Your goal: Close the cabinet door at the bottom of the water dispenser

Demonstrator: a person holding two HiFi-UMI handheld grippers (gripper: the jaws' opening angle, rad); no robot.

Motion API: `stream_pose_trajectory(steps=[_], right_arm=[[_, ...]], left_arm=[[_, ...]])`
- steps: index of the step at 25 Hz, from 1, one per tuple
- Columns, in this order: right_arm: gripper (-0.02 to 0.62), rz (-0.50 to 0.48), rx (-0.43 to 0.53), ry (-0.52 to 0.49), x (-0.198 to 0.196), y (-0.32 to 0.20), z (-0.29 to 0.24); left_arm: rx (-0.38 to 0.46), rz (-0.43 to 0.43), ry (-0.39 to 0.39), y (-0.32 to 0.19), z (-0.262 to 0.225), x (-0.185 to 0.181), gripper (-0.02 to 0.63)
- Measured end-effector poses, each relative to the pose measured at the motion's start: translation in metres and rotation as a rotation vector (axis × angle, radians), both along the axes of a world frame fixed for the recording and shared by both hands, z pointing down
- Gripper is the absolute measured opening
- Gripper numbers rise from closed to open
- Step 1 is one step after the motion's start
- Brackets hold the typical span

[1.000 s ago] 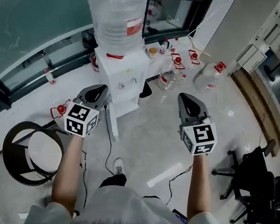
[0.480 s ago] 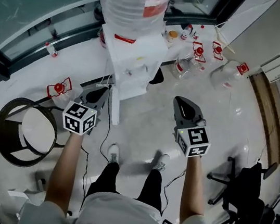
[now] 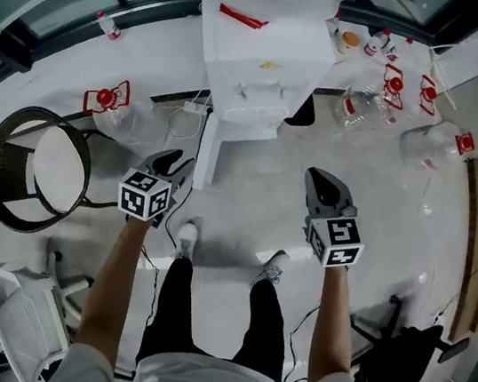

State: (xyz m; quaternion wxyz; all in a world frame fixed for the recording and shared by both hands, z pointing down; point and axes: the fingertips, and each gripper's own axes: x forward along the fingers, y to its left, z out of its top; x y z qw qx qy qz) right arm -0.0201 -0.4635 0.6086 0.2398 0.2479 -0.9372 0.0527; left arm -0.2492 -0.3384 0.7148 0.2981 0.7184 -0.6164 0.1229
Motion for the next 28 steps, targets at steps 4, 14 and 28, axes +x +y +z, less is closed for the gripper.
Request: stream_pose_trajectory(steps=[4, 14, 28], right_arm=[[0.069, -0.055, -0.064, 0.027, -0.009, -0.001, 0.083], [0.13, -0.102, -0.243, 0.108, 0.007, 0.027, 0.25], [0.117, -0.048, -0.318, 0.077, 0.068, 0.013, 0.287]], left_arm=[[-0.133, -0.047, 0.023, 0.021, 0.108, 0.003, 0.183], [-0.369, -0.119, 0.08, 0.055, 0.305, 0.027, 0.265], [-0.375, -0.415, 0.007, 0.035, 0.352, 0.048, 0.202]])
